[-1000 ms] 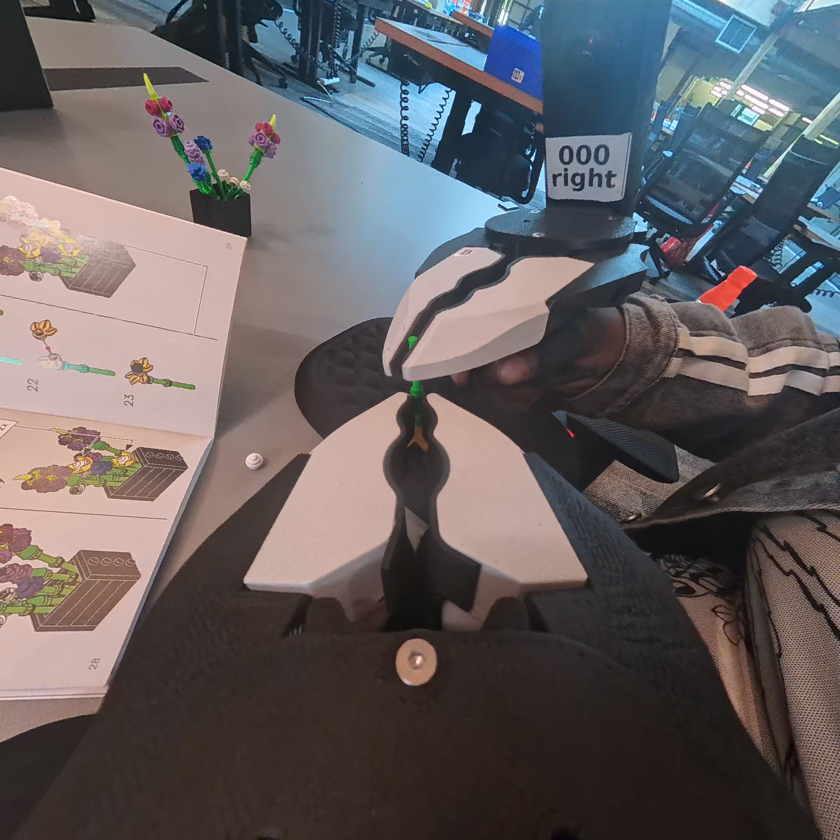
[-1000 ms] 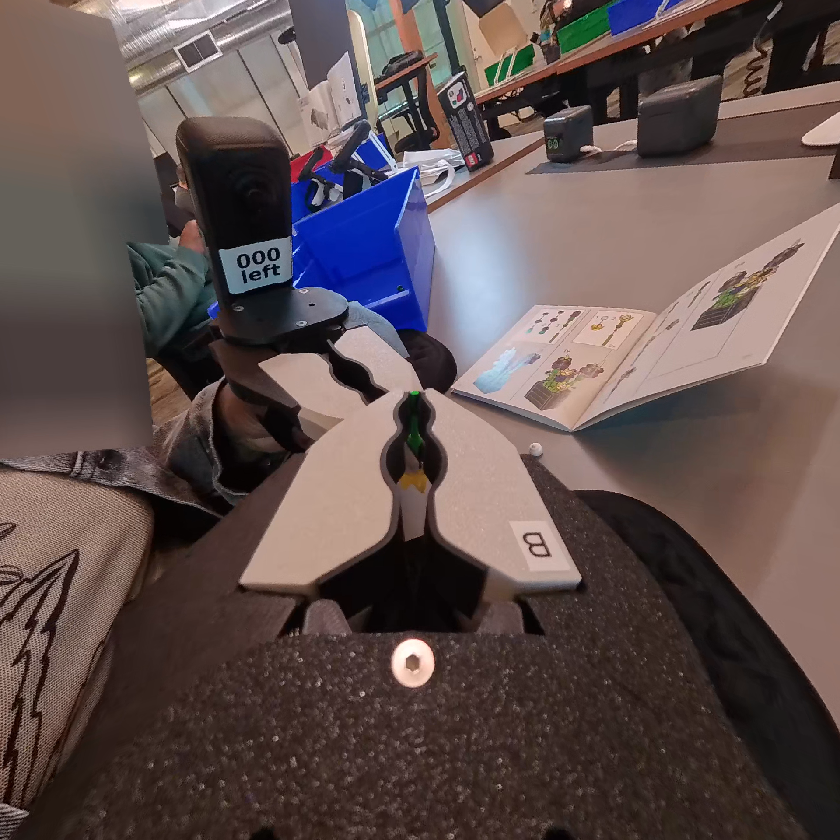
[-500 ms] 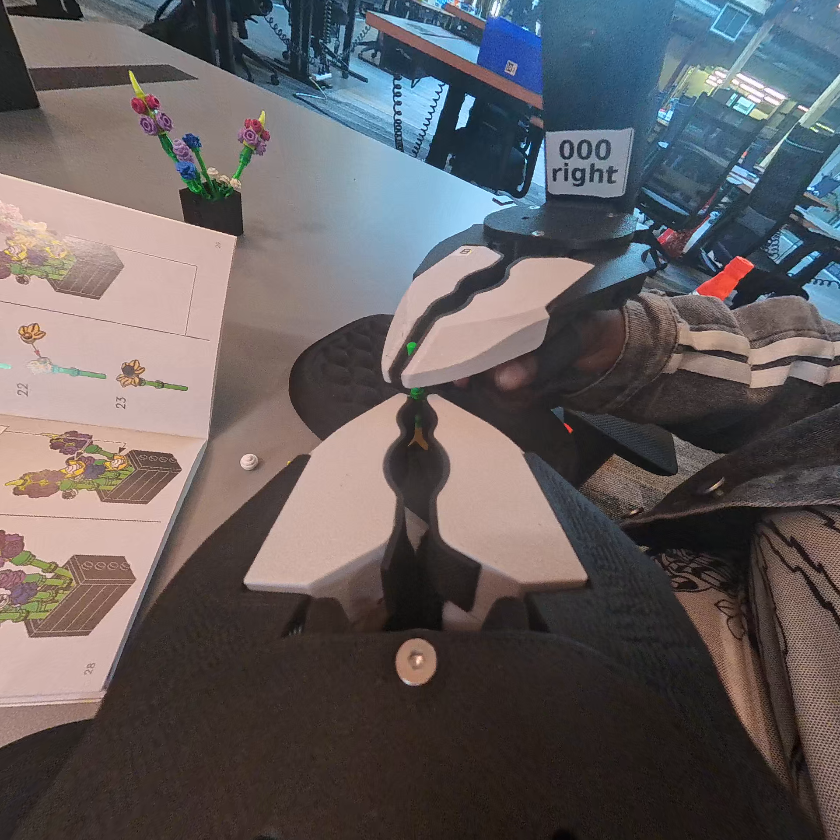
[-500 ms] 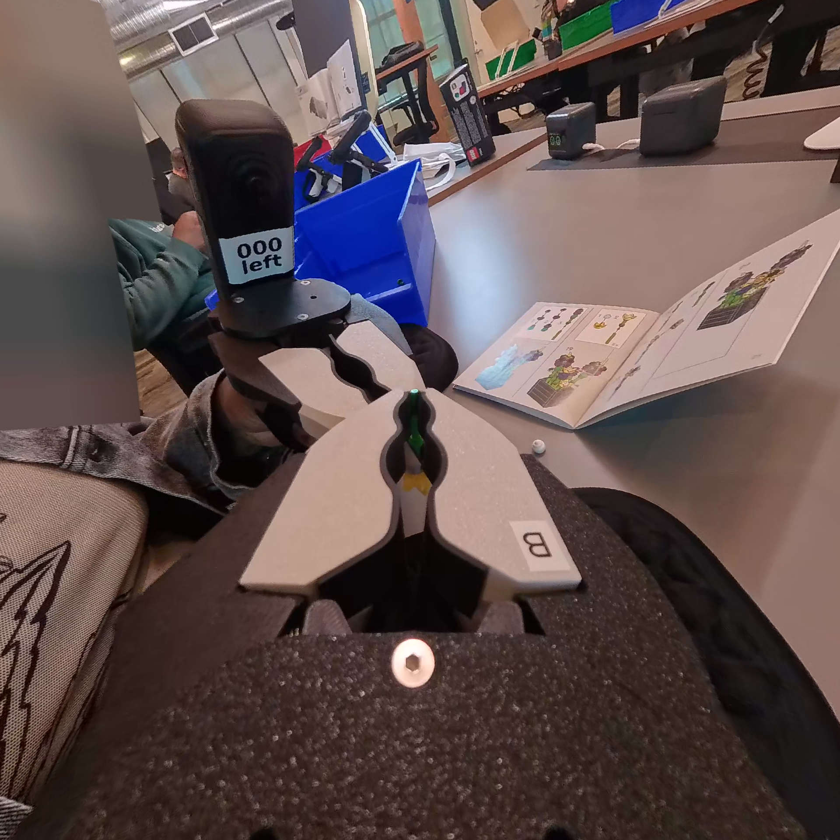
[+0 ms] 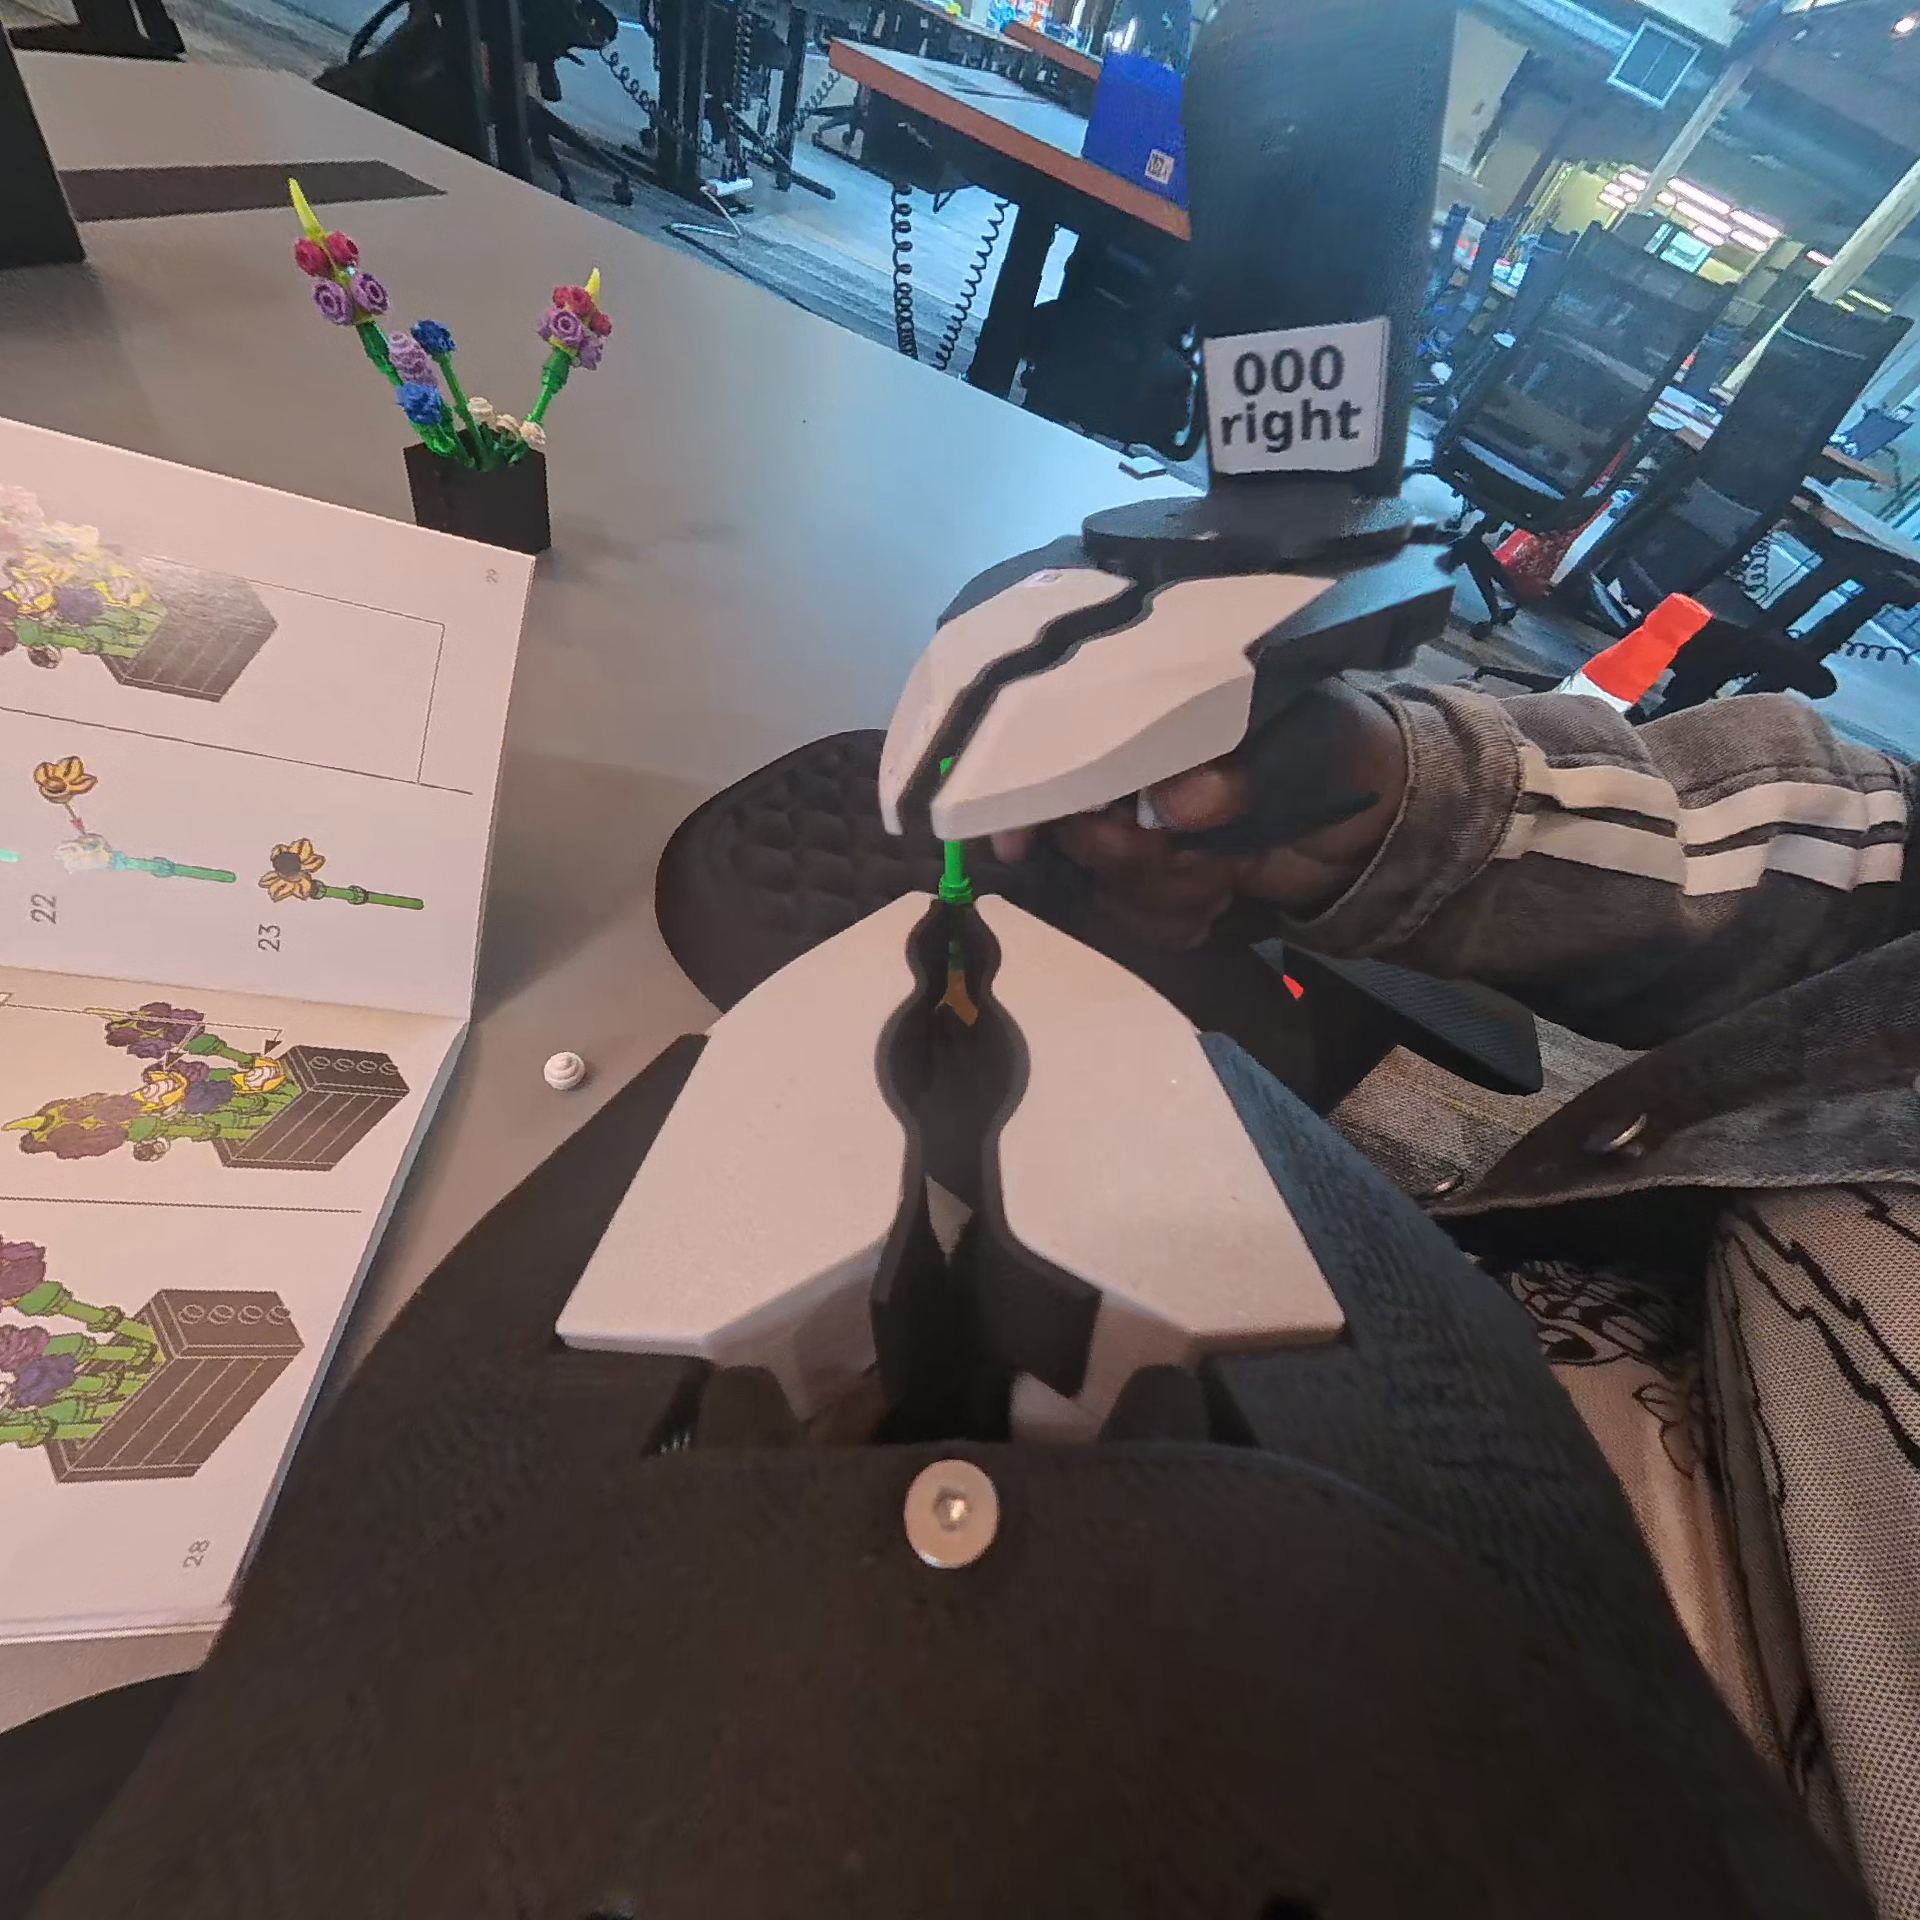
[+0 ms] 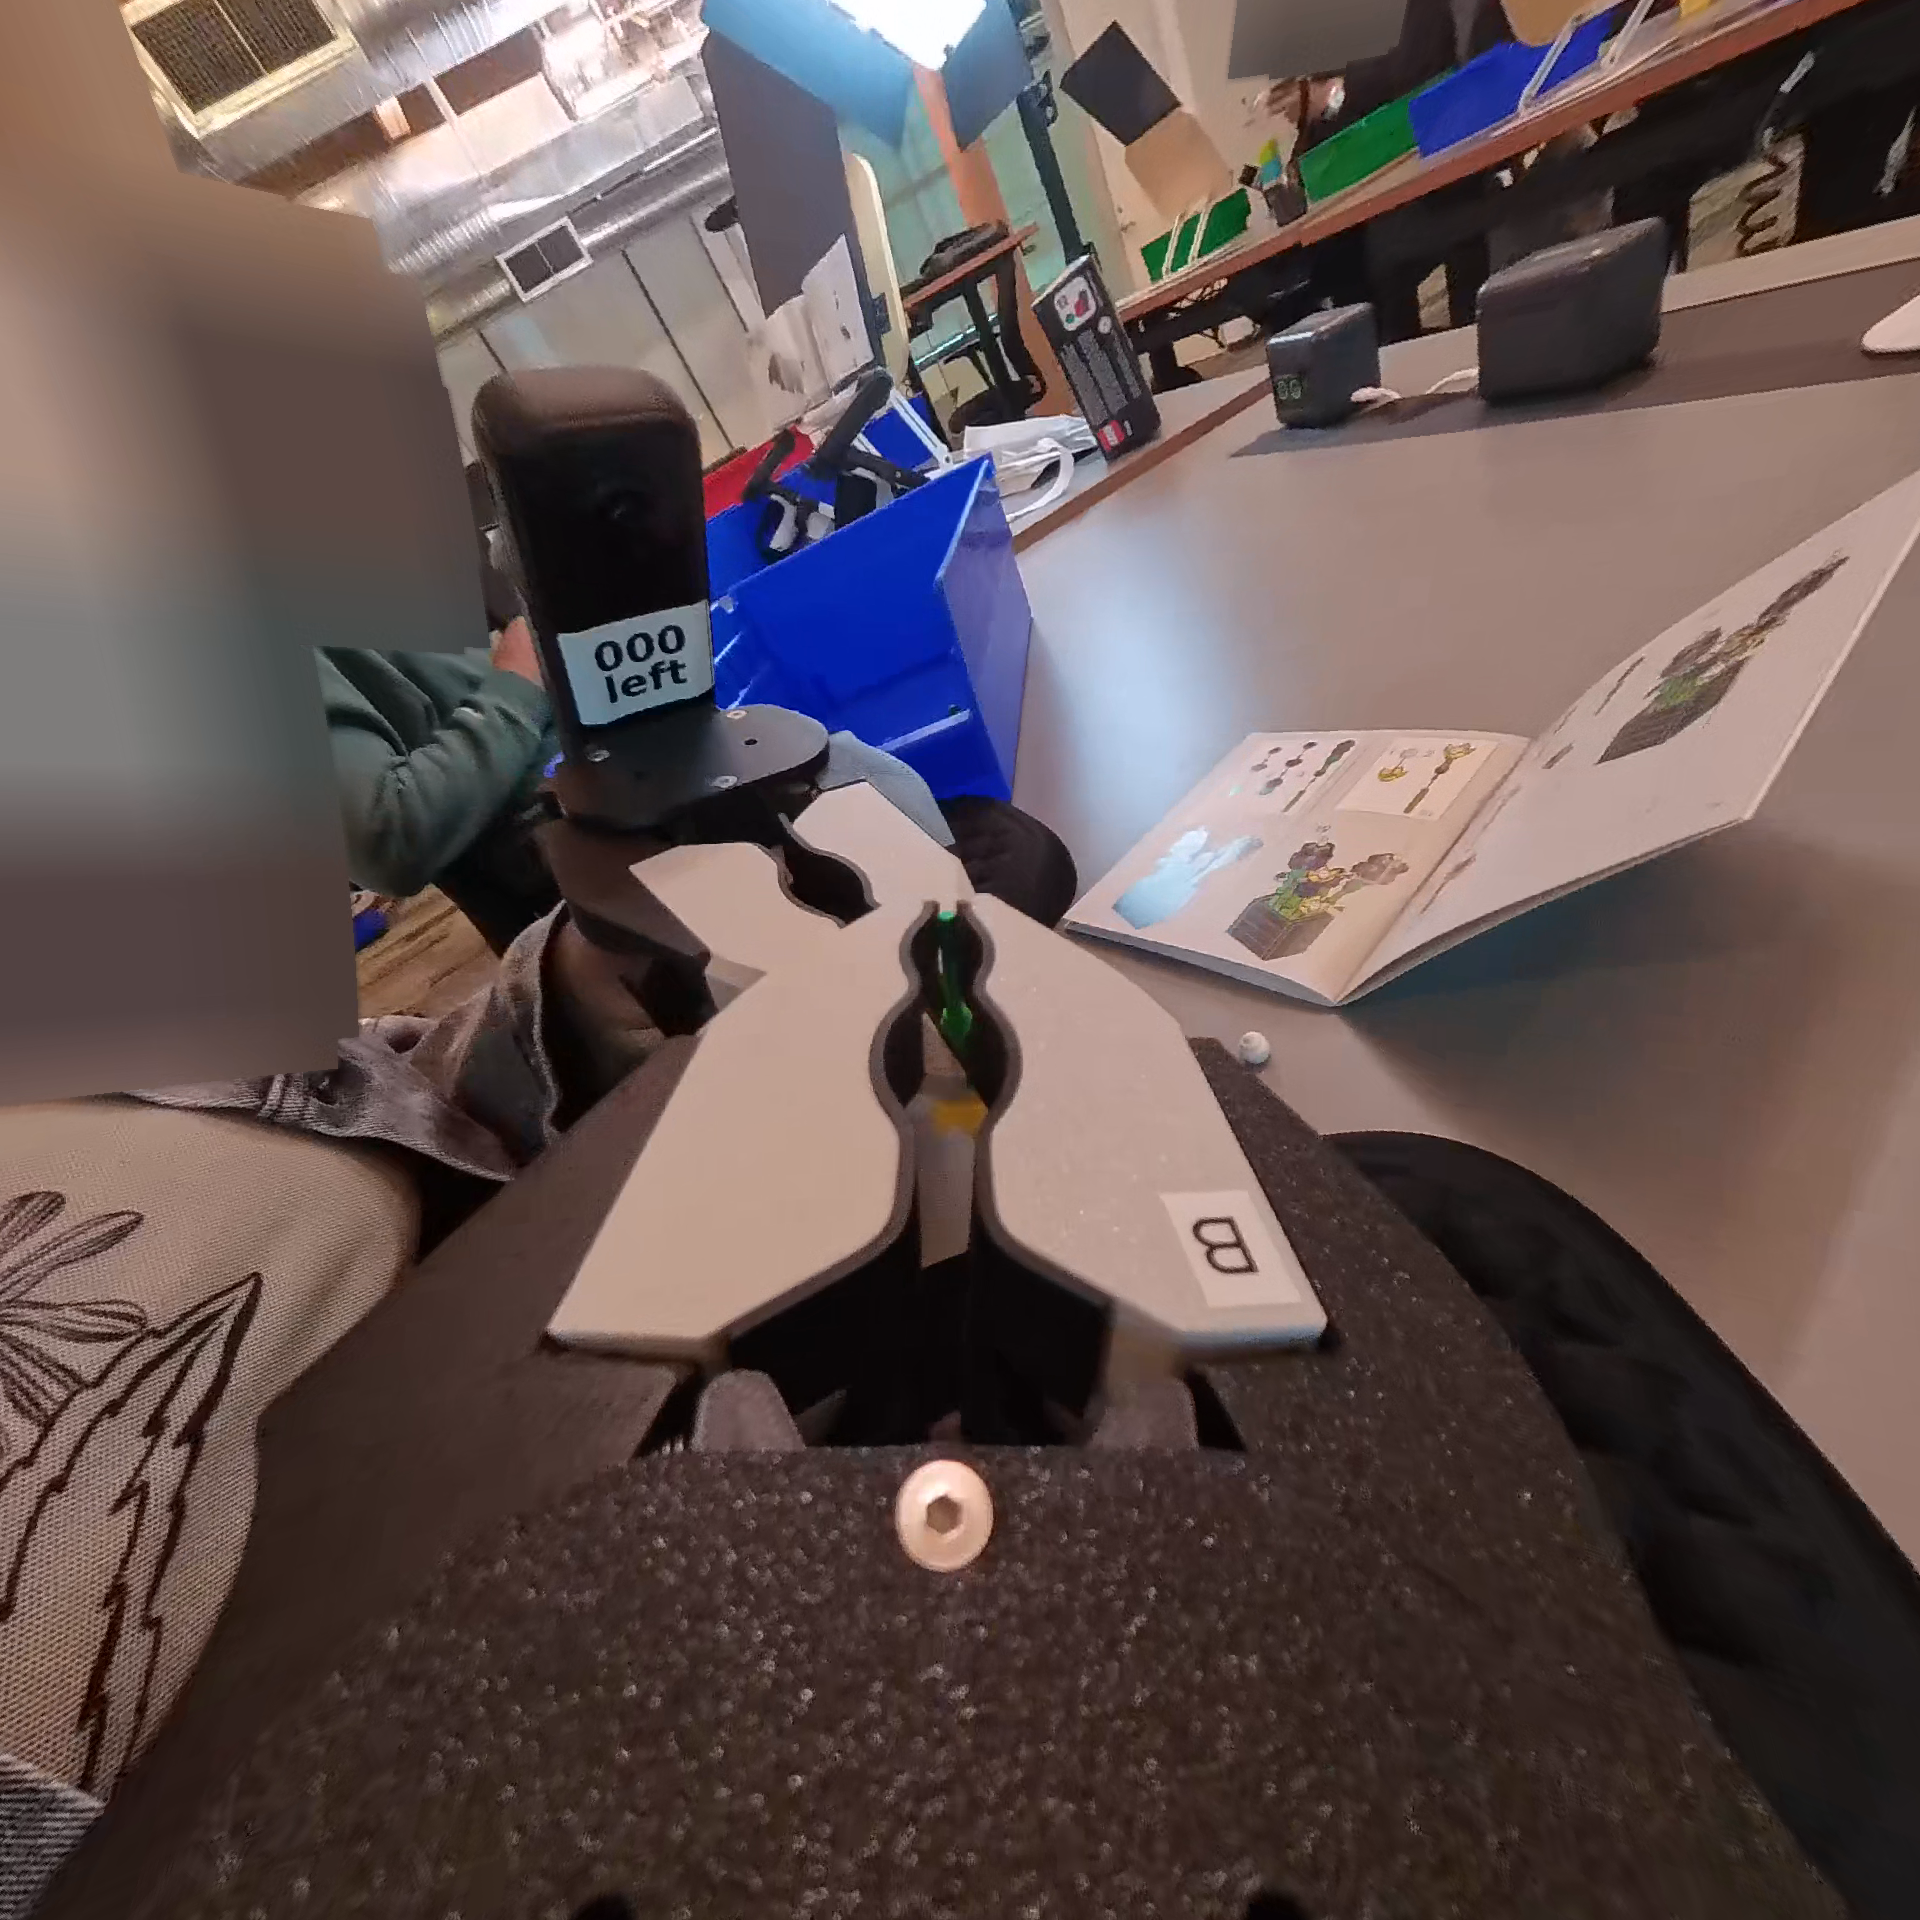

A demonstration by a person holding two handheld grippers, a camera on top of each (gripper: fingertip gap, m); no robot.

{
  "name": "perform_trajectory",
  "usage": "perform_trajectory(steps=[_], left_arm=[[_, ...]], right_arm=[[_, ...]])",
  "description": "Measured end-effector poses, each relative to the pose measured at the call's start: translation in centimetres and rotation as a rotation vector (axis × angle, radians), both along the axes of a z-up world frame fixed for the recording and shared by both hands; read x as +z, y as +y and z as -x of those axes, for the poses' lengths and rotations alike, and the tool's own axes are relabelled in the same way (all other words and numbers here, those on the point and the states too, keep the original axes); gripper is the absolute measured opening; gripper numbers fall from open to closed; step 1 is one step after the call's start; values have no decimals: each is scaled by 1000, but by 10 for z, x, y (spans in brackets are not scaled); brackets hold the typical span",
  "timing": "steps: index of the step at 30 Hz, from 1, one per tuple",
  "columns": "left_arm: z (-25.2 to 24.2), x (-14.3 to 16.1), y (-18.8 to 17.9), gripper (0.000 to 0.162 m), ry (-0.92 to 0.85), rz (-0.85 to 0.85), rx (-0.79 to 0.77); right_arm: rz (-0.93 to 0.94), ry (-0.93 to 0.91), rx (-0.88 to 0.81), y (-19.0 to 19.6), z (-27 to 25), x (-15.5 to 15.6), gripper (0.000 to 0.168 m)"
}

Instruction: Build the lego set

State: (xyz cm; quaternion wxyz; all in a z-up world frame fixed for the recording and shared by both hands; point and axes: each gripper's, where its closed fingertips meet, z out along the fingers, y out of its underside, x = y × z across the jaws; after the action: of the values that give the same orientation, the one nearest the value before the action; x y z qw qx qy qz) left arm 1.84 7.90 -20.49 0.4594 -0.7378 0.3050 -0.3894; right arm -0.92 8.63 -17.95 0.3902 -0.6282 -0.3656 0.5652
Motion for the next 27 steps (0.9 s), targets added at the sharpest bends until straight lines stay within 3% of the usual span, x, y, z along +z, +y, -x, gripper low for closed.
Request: perform_trajectory(steps=[6,27], left_arm=[[2,2,-1,0,-3,-28,14],[0,1,-5,0,2,-25,-20]], right_arm=[[-95,-42,-35,-2,0,-1,4],[-128,-95,3,-11,5,-7,5]])
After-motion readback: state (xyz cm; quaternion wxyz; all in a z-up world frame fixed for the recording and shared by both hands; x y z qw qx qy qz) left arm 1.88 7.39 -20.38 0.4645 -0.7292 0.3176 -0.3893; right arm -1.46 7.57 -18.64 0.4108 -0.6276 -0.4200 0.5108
